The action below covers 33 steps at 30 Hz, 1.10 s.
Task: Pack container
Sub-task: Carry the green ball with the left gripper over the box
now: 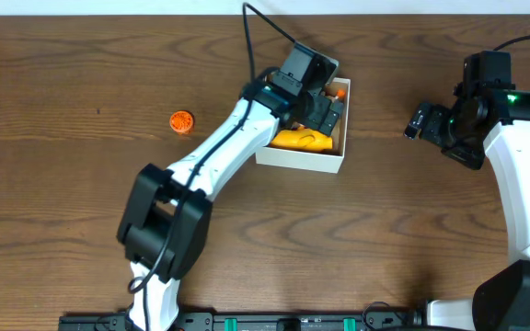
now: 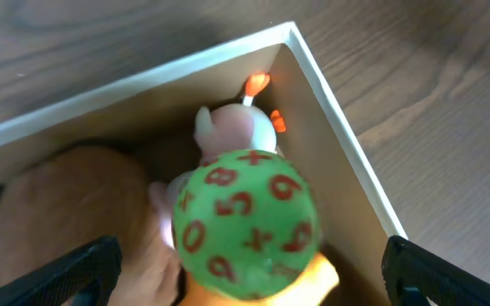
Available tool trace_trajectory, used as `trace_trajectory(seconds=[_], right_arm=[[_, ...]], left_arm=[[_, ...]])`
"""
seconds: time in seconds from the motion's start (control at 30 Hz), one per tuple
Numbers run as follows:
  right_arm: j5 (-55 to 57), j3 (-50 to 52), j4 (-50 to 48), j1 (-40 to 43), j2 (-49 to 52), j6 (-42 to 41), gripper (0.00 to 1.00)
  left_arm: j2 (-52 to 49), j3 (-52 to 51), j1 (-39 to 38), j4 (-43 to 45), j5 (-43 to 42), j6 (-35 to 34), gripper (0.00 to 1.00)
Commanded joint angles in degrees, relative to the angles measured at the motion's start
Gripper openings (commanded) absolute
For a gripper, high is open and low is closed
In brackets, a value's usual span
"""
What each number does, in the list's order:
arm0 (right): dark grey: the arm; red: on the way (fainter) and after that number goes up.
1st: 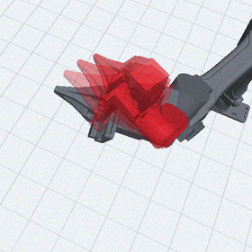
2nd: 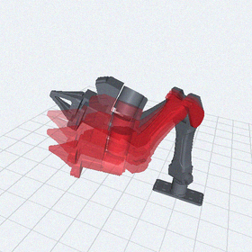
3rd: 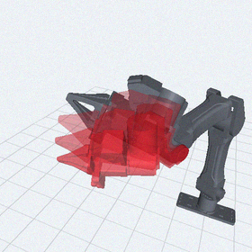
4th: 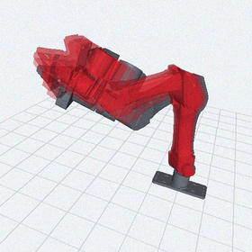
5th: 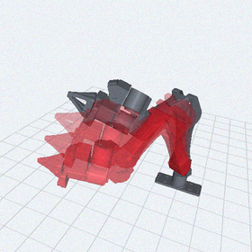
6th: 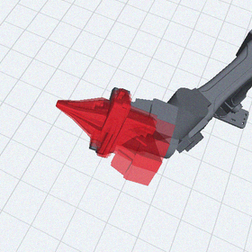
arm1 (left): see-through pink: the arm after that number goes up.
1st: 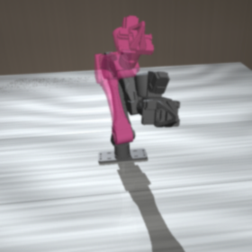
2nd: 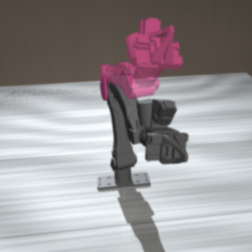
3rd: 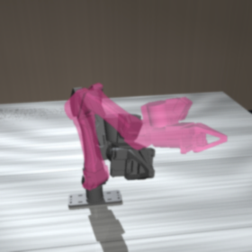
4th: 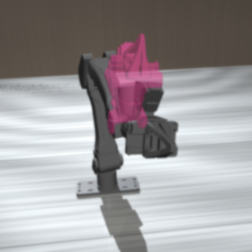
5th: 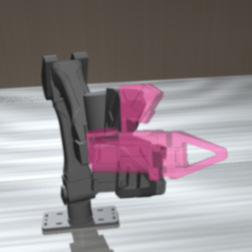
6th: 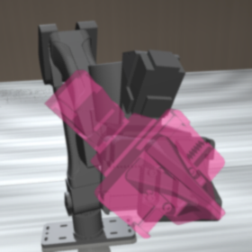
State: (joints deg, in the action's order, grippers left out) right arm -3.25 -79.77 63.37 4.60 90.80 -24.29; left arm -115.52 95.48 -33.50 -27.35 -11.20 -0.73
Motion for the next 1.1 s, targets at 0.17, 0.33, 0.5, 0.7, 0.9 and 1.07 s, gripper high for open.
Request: trace_trajectory(seconds=[0.17,0.33,0.5,0.7,0.9,1.07], right_arm=[[-0.22,-0.39,0.13,0.15,0.15,0.59,0.99],[-0.22,-0.39,0.04,0.04,0.15,0.57,0.99],[-0.22,-0.39,-0.02,0.04,0.15,0.57,0.99],[-0.24,-0.39,0.17,0.04,0.15,0.59,0.99],[-0.24,-0.39,0.17,0.04,0.15,0.59,0.99],[-0.24,-0.39,0.33,0.04,0.15,0.57,0.99]], left_arm=[[15.41,0.44,6.23,-9.64,5.46,3.32,0.98],[19.06,0.44,9.29,-12.13,2.38,3.26,0.98],[16.26,0.33,7.93,-11.56,-3.78,3.32,0.99],[9.68,0.33,3.04,-6.45,-3.8,7.78,0.99],[3.45,0.33,-0.48,-1.2,-2.54,13.16,1.0],[-0.22,0.33,-0.66,1.4,-2.23,13.16,0.98]])
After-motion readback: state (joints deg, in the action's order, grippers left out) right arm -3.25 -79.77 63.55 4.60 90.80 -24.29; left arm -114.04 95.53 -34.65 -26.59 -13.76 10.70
